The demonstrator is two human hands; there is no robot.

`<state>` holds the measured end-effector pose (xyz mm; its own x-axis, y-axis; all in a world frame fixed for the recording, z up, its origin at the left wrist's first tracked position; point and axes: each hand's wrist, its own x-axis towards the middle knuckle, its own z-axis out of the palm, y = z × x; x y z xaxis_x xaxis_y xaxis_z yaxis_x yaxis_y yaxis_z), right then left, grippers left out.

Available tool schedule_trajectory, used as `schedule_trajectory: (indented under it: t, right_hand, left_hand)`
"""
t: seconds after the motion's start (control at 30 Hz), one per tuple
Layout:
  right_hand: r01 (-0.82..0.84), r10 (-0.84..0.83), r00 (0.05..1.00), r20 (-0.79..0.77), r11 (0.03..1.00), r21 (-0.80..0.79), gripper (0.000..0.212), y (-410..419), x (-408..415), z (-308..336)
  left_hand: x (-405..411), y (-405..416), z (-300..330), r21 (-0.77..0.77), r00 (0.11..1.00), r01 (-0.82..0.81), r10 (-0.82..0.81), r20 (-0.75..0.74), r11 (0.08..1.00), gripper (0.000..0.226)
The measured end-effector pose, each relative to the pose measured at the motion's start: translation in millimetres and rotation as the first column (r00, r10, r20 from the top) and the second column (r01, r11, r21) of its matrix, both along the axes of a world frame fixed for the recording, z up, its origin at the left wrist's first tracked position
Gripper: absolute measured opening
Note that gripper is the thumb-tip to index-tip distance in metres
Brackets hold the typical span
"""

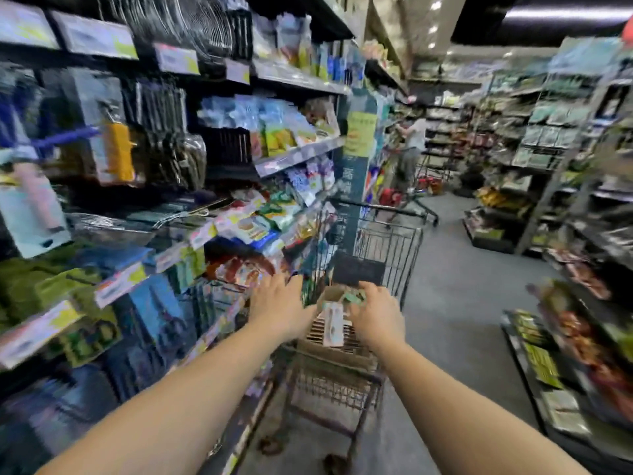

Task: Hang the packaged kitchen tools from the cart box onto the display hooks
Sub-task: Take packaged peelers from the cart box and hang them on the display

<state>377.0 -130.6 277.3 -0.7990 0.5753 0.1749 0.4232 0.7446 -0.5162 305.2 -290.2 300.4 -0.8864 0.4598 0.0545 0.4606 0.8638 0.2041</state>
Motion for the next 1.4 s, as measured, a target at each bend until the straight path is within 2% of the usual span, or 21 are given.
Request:
schedule_trajectory:
  t: [0.23,0.4,0.5,0.77,1.0,1.17,1.27,1.4]
  right_hand:
    - [0.196,-0.183,0.979,0.086,0.965,-0.176,0.052,84.4,-90.3,-38.7]
    - [0.215,-0.169,0.968,0.187,0.939,-0.268,0.056,107.0,-143.1,-78.6]
    - [0.229,-0.164,0.956,0.245,0.936,-0.268,0.055,124.4,-171.0,-96.2]
    - [0.165,-0.025,0.923,0.384,0.928,-0.336,0.057,194.3,-255.6,-158.3]
    - [0.098,0.150,0.838,0.525,0.905,-0.415,0.060,266.7,-324.2,-218.4]
    - [0.130,0.222,0.767,0.602,0.865,-0.485,0.061,275.6,-350.5,-267.0]
    - [0.188,0.248,0.719,0.650,0.831,-0.524,0.071,265.0,-361.1,-297.2]
    - [0.311,0.199,0.741,0.641,0.745,-0.590,0.075,248.3,-376.2,-334.9]
  left_hand:
    - [-127.6,55.7,-27.8,-0.009,0.994,0.073,-0.072,0.081,0.997,0.073]
    - [-186.7,92.9,-60.6,-0.031,0.977,0.123,-0.116,0.181,0.992,0.076]
    - [-216.1,112.5,-83.9,-0.054,0.968,0.131,-0.115,0.224,0.990,0.076]
    - [-284.5,168.7,-146.7,-0.117,0.937,0.043,0.001,0.348,0.992,0.078]
    - [-324.4,226.7,-211.7,-0.150,0.838,-0.115,0.177,0.515,0.982,0.081]
    - [-327.2,240.2,-258.2,-0.149,0.758,-0.200,0.250,0.602,0.968,0.079]
    - [-330.9,239.8,-285.9,-0.137,0.709,-0.238,0.268,0.652,0.962,0.077]
    - [-344.1,235.9,-317.6,-0.126,0.672,-0.258,0.272,0.689,0.958,0.081]
